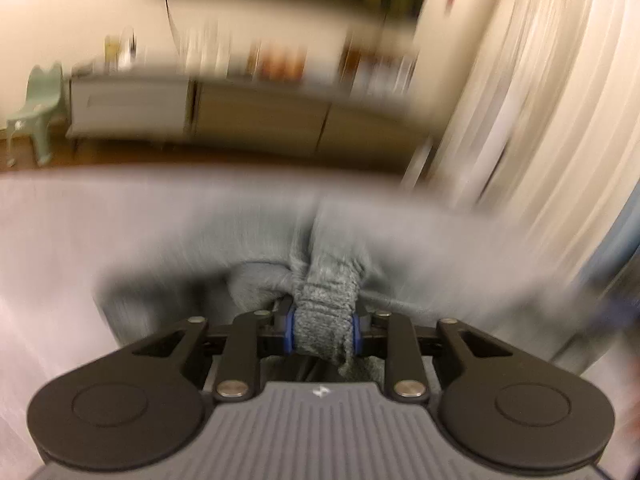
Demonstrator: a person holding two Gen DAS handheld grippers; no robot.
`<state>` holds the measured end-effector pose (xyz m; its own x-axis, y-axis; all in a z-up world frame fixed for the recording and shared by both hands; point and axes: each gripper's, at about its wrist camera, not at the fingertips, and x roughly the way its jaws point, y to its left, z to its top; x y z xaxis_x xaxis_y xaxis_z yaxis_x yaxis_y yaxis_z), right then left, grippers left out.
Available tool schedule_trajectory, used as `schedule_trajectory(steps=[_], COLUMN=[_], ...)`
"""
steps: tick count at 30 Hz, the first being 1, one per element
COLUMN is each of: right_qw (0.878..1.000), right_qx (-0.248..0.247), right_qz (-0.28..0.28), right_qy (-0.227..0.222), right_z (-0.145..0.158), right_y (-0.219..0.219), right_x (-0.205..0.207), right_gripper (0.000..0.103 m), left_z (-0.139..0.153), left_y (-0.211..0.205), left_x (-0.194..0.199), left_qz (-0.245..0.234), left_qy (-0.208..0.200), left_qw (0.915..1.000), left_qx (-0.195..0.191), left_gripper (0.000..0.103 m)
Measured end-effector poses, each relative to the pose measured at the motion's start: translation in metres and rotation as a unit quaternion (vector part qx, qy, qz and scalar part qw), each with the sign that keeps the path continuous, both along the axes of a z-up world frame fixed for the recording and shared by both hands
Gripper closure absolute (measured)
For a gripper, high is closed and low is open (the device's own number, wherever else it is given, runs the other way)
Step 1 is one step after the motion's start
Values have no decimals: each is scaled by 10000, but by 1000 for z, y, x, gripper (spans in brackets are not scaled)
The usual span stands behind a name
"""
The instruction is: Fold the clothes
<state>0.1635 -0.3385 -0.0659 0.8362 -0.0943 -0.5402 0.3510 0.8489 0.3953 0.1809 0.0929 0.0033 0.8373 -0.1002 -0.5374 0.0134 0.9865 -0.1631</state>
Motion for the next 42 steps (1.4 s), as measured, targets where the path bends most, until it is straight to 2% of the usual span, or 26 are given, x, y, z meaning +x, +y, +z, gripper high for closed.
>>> schedule_trajectory(steps=[3, 6, 7, 8, 11, 13, 15, 17, 19, 21, 24, 25, 26, 27, 28, 29, 31, 32, 33, 35, 36, 38, 40, 41, 42], right_qw=[9991, 9971, 9961, 9954, 9927, 9887, 9850, 9806, 9782, 9823, 9937, 9960, 9969, 9972, 9965, 9953, 9928, 9913, 9897, 9900, 9901, 9901, 9895, 9892, 9889], right_qx=[335, 460, 483, 437, 190, -54, -351, -652, -754, -712, -253, -41, 178, 399, 577, 747, 909, 986, 1062, 925, 849, 697, 660, 645, 629], right_qz=[176, 564, 702, 835, 1193, 1475, 1645, 1775, 1841, 1660, 1073, 880, 744, 611, 568, 578, 758, 851, 944, 1047, 1097, 1196, 1264, 1297, 1330], right_qy=[-168, -216, -222, -187, 39, 250, 396, 521, 588, 496, 215, 160, 157, 158, 183, 214, 189, 174, 159, 186, 201, 230, 228, 227, 225], right_z=[4, 6, 7, 6, 2, -5, -11, -17, -21, -16, -5, -3, -4, -5, -7, -8, -8, -8, -8, -7, -6, -5, -4, -4, -3], right_y=[-1, 14, 20, 28, 57, 78, 96, 112, 117, 109, 76, 64, 53, 42, 35, 30, 27, 26, 25, 30, 33, 38, 45, 49, 52], right_x=[-11, -17, -18, -18, -14, -11, -11, -11, -9, -11, -17, -20, -22, -25, -26, -28, -32, -35, -37, -36, -36, -35, -33, -32, -31], right_gripper=[13, 12, 11, 10, 10, 10, 10, 10, 10, 10, 8, 7, 7, 7, 7, 7, 7, 6, 6, 4, 4, 4, 4, 4, 4], left_z=[61, 122, 133, 126, 83, 54, 29, 17, 15, 30, 54, 61, 64, 56, 42, 21, -34, -61, -83, -118, -125, -138, -151, -147, -129], left_y=[60, 121, 140, 153, 162, 163, 138, 97, 51, 8, -58, -80, -93, -93, -92, -87, -62, -48, -30, 6, 16, 35, 54, 54, 38], left_x=[-29, -57, -60, -55, -46, -41, -42, -47, -56, -74, -101, -110, -111, -98, -82, -64, -19, 2, 15, 22, 16, 4, -7, -13, -18], left_qz=[640, 1272, 1552, 1730, 1365, 1080, 509, -306, -1153, -1829, -2821, -3144, -3243, -2975, -2651, -2386, -1963, -1677, -1359, -962, -856, -643, -429, -478, -755], left_qy=[-870, -1729, -1832, -1613, -694, -142, 113, 232, 220, -104, -588, -748, -878, -934, -918, -757, -117, 239, 638, 1275, 1321, 1412, 1500, 1440, 1225], left_qw=[9934, 9735, 9676, 9694, 9862, 9919, 9957, 9953, 9885, 9803, 9567, 9459, 9418, 9499, 9584, 9643, 9674, 9673, 9691, 9715, 9747, 9798, 9834, 9855, 9878], left_qx=[-394, -783, -777, -656, -631, -658, -768, -889, -957, -739, -403, -289, -103, 199, 522, 867, 1597, 1886, 1959, 1753, 1590, 1261, 930, 764, 597], left_gripper=[79, 77, 78, 77, 76, 75, 89, 93, 93, 93, 91, 79, 46, 26, 0, 0, 0, 6, 10, 13, 13, 4, 5, 22, 36])
